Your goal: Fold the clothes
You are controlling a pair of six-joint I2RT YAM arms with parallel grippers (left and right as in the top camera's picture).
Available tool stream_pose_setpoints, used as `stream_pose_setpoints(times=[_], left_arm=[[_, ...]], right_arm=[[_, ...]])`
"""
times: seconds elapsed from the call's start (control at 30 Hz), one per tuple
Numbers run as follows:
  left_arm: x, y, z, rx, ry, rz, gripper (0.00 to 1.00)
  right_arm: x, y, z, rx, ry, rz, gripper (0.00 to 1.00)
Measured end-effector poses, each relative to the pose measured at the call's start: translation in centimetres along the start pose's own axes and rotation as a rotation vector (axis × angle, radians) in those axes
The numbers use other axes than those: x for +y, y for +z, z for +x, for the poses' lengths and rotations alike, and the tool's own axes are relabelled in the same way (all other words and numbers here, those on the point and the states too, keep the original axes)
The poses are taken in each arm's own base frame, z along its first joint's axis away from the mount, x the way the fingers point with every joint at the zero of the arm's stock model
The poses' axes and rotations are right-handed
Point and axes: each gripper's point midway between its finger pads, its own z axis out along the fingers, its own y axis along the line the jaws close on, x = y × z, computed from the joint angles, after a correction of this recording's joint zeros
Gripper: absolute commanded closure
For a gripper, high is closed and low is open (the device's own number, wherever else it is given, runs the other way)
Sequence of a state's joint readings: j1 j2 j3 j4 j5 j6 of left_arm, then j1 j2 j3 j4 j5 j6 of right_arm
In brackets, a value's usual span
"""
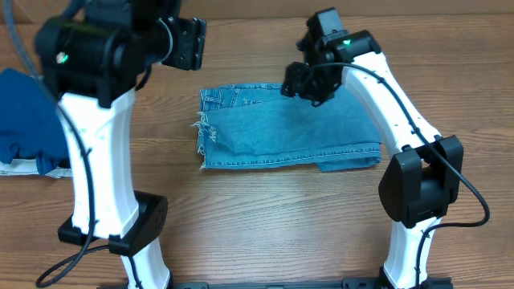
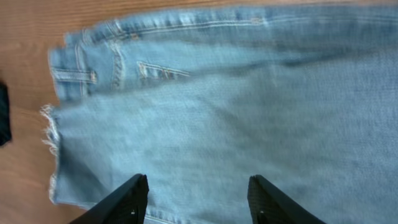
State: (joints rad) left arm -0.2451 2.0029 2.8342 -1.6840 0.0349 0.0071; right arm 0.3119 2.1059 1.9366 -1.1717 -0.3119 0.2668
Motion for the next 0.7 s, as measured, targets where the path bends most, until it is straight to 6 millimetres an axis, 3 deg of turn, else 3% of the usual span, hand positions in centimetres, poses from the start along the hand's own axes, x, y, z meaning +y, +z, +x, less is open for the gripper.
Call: stream_pose_setpoints(times=[0.03, 0.13, 0.2, 0.3, 0.37, 0.4, 0.5, 0.57, 0.63, 0.7], left_arm=[[-0.1, 0.7, 0.5, 0.032, -0.001, 0.007, 0.36], [-0.9, 6.5, 5.7, 0.296, -0.021, 0.067, 0.5], [-2.3, 9.2, 8.3, 0.408, -0.04, 0.144, 0.51], [-6.9, 15.8, 13.2, 0.536, -0.055, 0.327, 0.62], [-9.8, 18.5, 17.6, 0.628, -0.025, 0.379, 0.71], [-10.3, 19.7, 18.6, 0.625, -0.011, 0.377, 0.71], [-9.9, 23.3, 23.9, 0.668, -0.008, 0.327, 0.71], [-9.0, 24.8, 25.9, 0.671, -0.007, 0.28, 0.69], [-8.0, 25.7, 28.2, 0.685, -0.023, 0.219, 0.69], [-7.7, 25.7, 28.6, 0.675, -0.056, 0.195, 0.69]], right_arm=[[-0.1, 0.0, 0.4, 0.017, -0.007, 0.006, 0.44], [-0.3, -0.1, 1.0, 0.039, -0.012, 0.013, 0.36], [-1.8, -0.6, 1.2, 0.06, 0.029, 0.023, 0.45], [-4.1, -1.3, 2.5, 0.121, 0.095, 0.059, 0.8], [-4.2, -0.5, 3.3, 0.142, 0.085, 0.08, 0.92], [-4.6, 0.3, 3.7, 0.143, 0.085, 0.103, 0.93], [-7.3, 3.8, 5.7, 0.173, 0.111, 0.179, 0.96], [-9.8, 5.9, 6.9, 0.18, 0.139, 0.216, 0.96], [-12.3, 6.3, 7.4, 0.182, 0.198, 0.227, 0.96], [-14.7, 5.4, 7.0, 0.17, 0.257, 0.244, 0.96]])
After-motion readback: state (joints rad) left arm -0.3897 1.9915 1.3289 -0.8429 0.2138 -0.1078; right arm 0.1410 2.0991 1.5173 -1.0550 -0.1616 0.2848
